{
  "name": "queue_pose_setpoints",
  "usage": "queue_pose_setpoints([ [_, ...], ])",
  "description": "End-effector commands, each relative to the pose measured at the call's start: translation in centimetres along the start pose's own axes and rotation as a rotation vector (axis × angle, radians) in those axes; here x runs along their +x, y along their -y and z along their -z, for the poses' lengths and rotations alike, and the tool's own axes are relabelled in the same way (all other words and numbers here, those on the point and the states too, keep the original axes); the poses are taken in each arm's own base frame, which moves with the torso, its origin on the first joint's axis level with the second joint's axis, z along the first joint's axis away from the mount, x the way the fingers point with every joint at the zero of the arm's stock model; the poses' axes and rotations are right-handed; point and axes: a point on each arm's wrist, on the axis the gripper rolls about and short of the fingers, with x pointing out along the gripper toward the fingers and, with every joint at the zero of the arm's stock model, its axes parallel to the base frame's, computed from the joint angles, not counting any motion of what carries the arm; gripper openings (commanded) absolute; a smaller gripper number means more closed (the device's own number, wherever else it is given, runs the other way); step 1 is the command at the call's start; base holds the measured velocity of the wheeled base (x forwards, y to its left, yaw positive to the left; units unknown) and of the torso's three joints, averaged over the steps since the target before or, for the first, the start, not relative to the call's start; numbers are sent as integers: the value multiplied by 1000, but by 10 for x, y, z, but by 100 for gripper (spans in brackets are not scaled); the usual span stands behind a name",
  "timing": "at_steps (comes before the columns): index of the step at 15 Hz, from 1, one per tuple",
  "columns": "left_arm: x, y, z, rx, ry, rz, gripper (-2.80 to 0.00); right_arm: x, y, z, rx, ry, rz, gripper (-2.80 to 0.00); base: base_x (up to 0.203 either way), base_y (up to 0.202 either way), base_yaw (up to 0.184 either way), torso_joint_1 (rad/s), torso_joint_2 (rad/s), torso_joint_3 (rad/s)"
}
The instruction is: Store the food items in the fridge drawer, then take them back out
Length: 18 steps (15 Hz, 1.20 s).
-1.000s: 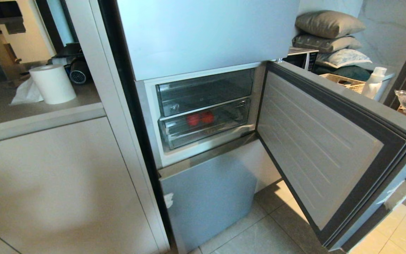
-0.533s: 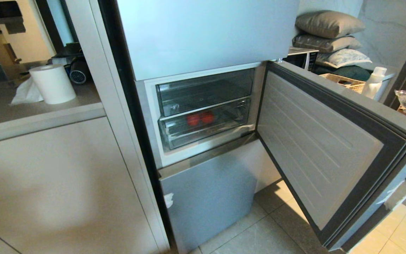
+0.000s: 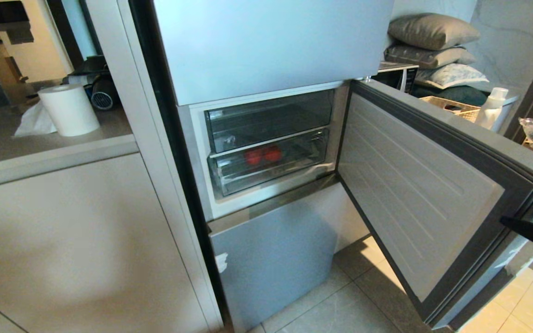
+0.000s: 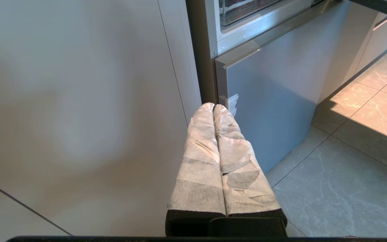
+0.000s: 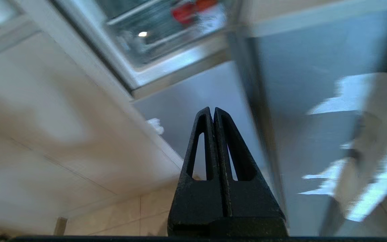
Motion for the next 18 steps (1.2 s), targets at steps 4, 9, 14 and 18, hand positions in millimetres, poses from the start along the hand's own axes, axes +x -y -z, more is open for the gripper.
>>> queue_pose_setpoints([
  [4,0,0,0,4,0,0,-280,-5,2,-4,-6,98,189,-280,0,0,0,0,0,0],
  [9,0,0,0,21,1,1,-280,-33,-7,-5,-31,216,258,-280,0,0,0,0,0,0],
  [14,0,0,0,17,1,-1,-280,-24,0,0,-31,161,354,-280,0,0,0,0,0,0],
  [18,0,0,1,-23,-3,-10,-280,-19,8,6,-19,137,426,-280,0,0,0,0,0,0],
])
